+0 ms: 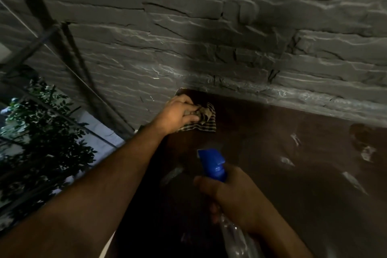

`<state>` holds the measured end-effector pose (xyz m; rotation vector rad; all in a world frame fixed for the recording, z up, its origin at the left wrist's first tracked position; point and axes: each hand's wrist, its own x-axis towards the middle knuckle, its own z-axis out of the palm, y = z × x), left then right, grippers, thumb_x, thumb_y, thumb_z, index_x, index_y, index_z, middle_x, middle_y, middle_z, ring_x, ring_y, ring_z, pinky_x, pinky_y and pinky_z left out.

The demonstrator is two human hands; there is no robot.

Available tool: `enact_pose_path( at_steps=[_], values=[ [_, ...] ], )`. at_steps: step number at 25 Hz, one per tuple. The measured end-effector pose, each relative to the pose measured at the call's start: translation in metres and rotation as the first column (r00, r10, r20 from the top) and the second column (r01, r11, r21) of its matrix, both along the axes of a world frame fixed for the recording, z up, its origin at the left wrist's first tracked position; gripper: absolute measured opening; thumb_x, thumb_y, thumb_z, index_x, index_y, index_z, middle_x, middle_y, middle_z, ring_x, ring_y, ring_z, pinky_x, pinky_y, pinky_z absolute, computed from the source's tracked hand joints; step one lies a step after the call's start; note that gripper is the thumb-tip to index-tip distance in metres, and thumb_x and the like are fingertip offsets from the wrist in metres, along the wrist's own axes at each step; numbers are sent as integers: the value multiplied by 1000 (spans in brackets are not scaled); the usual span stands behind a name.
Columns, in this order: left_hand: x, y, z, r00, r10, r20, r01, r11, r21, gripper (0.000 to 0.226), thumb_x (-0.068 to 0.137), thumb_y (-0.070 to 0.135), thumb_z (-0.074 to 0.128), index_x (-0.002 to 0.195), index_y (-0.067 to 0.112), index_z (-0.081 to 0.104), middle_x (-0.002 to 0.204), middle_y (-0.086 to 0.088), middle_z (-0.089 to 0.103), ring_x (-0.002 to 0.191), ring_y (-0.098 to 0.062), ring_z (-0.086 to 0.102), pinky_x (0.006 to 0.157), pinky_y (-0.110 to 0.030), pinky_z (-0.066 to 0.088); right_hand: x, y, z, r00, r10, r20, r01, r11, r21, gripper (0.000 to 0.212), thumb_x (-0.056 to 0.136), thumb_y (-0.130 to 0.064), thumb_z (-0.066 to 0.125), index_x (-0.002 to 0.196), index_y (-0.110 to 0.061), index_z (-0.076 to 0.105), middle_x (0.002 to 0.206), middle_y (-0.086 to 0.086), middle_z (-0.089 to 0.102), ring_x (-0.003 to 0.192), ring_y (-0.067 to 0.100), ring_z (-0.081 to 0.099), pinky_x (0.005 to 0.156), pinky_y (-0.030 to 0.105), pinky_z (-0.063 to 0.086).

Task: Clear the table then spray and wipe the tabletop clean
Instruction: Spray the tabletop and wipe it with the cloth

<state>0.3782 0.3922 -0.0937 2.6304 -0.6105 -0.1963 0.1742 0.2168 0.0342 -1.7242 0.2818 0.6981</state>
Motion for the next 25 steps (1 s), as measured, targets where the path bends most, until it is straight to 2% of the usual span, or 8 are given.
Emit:
enact_pose_path(
  at_steps=[2, 5, 7, 10, 12, 15, 20, 25],
  values=[
    [-3, -3, 2, 1000, -10, -20, 9, 999, -40, 41, 81, 32, 73, 119, 19, 67, 112, 1, 54, 108, -16, 50, 92, -22, 35, -7, 10, -6, 997, 77, 6, -77, 995, -70, 24, 74, -40, 71, 71, -19, 60, 56, -1, 62, 54, 17, 59, 63, 36, 51],
    [-11, 9, 5, 997, 6, -79, -18, 988, -152, 48, 79, 28, 76, 124, 19, 64, 112, -1, 56, 106, -16, 53, 95, -27, 42, -16, 13, -9, 994, 110, 11, -107, 986, -126, 27, 69, -46, 70, 71, -21, 60, 55, -2, 63, 54, 15, 60, 64, 36, 52],
    [-18, 14, 9, 995, 47, -92, -62, 983, -173, 50, 79, 27, 76, 127, 23, 61, 118, -2, 58, 110, -16, 53, 99, -33, 43, -16, 10, -8, 999, 37, 26, -34, 994, -104, 25, 72, -40, 72, 74, -18, 60, 52, -1, 60, 51, 18, 58, 62, 40, 52],
    [-24, 14, 11, 992, 77, -98, -95, 977, -192, 49, 80, 22, 76, 127, 23, 61, 126, -2, 58, 115, -16, 54, 103, -35, 42, -11, 11, -3, 1000, -14, 21, 14, 1000, -8, 16, 77, -29, 72, 75, -18, 59, 47, 1, 57, 43, 18, 54, 52, 36, 47],
    [-26, 17, 12, 991, 74, -113, -94, 977, -191, 48, 79, 19, 76, 125, 21, 63, 126, -3, 59, 115, -15, 55, 104, -30, 42, -13, 16, -2, 1000, 26, 9, -26, 1000, -6, 19, 76, -31, 72, 73, -18, 59, 47, 0, 59, 43, 17, 55, 52, 34, 47],
    [-32, 25, 13, 994, 76, -81, -89, 982, -167, 46, 80, 20, 75, 124, 18, 64, 127, -3, 60, 115, -14, 55, 99, -19, 37, -24, 19, -6, 998, 58, -9, -59, 990, -127, 25, 72, -40, 74, 74, -18, 62, 52, -1, 62, 49, 14, 58, 57, 34, 48],
    [-48, 18, 9, 988, 147, -47, -153, 970, -188, 44, 83, 20, 72, 126, 18, 62, 130, -4, 59, 118, -16, 52, 96, -15, 31, -28, 6, -14, 997, -71, -9, 67, 970, -233, 21, 74, -34, 72, 71, -15, 63, 47, -2, 60, 45, 13, 55, 54, 30, 43],
    [-59, 20, 7, 983, 178, -37, -181, 967, -181, 44, 84, 22, 71, 127, 20, 62, 130, -2, 58, 118, -15, 52, 96, -16, 31, -50, 9, -20, 997, -68, -34, 58, 967, -247, 25, 72, -39, 69, 74, -15, 62, 53, 0, 62, 50, 16, 56, 58, 36, 45]
  ],
)
